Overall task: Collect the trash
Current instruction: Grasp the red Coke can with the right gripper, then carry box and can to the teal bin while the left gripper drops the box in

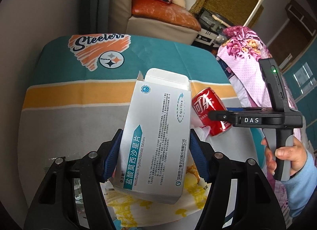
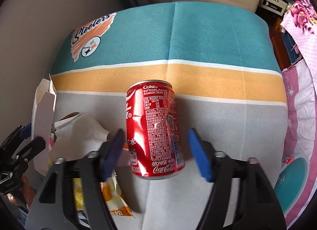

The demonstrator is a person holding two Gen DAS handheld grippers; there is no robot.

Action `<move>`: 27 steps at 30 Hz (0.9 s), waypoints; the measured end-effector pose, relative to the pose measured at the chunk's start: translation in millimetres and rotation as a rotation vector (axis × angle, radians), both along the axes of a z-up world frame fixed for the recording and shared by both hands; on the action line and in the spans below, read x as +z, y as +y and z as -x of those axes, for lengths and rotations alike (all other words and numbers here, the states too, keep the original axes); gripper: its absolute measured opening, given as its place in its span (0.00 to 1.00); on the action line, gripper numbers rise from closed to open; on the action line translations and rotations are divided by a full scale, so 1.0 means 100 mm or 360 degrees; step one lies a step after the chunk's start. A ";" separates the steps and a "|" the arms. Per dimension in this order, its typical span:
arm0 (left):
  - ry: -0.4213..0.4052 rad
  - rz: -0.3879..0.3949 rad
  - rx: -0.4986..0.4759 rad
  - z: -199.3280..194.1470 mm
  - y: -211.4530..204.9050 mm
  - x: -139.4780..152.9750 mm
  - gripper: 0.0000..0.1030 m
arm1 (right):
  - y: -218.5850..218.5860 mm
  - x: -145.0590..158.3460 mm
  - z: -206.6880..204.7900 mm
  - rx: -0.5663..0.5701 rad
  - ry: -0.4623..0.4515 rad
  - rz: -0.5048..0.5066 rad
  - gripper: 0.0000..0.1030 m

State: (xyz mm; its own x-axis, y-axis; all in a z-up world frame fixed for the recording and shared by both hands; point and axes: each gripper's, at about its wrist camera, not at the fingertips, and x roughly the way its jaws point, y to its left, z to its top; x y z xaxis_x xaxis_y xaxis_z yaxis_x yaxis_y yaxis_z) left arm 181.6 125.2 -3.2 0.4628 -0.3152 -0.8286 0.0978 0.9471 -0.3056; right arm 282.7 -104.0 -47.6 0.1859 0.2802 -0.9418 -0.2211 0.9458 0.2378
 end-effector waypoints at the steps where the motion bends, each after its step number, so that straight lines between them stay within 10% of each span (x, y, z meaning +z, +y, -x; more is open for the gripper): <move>1: 0.0006 0.0003 -0.0002 -0.01 -0.01 -0.01 0.64 | -0.02 0.02 0.02 -0.0010 -0.0023 -0.0005 0.46; 27: -0.0017 -0.0030 -0.0594 0.54 -2.28 0.07 0.64 | -2.27 0.50 1.80 -0.0651 -0.0292 -0.0286 0.46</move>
State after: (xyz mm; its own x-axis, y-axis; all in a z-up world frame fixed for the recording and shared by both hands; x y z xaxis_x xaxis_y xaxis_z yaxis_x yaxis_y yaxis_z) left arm 127.2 -102.4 3.8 0.3279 -0.4485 -0.8315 0.4405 0.8512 -0.2855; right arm 103.1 -331.2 2.5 0.4736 0.3049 -0.8263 0.1067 0.9114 0.3975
